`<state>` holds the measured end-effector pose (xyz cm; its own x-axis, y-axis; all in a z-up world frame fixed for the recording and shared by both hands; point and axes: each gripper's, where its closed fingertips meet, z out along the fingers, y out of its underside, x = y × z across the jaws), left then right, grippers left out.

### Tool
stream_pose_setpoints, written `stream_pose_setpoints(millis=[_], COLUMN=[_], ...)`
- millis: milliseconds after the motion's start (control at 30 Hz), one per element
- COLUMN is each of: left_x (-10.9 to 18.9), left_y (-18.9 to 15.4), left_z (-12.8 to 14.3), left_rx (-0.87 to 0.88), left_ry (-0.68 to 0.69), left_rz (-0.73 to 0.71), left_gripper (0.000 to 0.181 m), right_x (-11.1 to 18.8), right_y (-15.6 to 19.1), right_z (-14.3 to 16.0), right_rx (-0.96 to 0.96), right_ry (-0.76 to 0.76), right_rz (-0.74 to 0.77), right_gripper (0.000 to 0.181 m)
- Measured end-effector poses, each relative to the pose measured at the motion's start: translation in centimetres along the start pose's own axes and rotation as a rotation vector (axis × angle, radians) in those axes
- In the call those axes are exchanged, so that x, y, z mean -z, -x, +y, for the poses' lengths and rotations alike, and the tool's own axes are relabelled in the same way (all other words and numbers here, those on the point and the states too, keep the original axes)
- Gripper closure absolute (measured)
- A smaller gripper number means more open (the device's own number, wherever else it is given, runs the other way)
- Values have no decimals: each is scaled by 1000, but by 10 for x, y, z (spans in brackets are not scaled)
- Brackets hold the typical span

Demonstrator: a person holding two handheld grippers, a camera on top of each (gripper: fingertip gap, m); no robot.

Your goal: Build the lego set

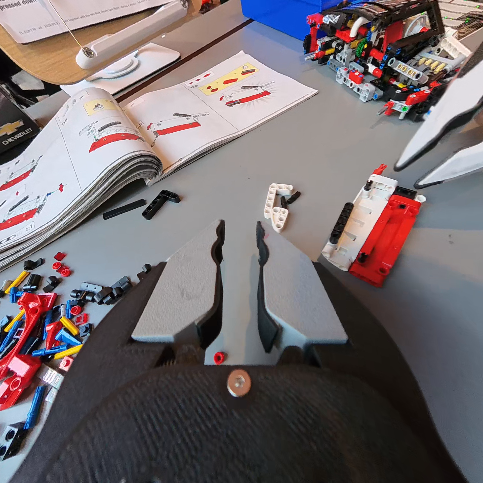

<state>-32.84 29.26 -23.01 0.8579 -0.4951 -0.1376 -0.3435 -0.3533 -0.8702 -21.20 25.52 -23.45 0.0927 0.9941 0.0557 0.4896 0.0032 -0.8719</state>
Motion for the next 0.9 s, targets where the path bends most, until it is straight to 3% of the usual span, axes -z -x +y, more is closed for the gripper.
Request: stream_pose_setpoints(millis=[367, 733, 900], left_x=[-5, -32, -38], left_y=[-2, -30, -35], left_z=[5, 20, 21], left_rx=[-1, -50, -26], left_ry=[41, 216, 244], left_rz=[18, 164, 216], left_gripper=[160, 155, 170], right_x=[-2, -3, -4], right_y=[1, 1, 2], right_z=[3, 3, 3], right_rx=[-8, -5, -4], right_ry=[20, 26, 27], right_rz=[-20, -23, -26], right_gripper=[165, 166, 166])
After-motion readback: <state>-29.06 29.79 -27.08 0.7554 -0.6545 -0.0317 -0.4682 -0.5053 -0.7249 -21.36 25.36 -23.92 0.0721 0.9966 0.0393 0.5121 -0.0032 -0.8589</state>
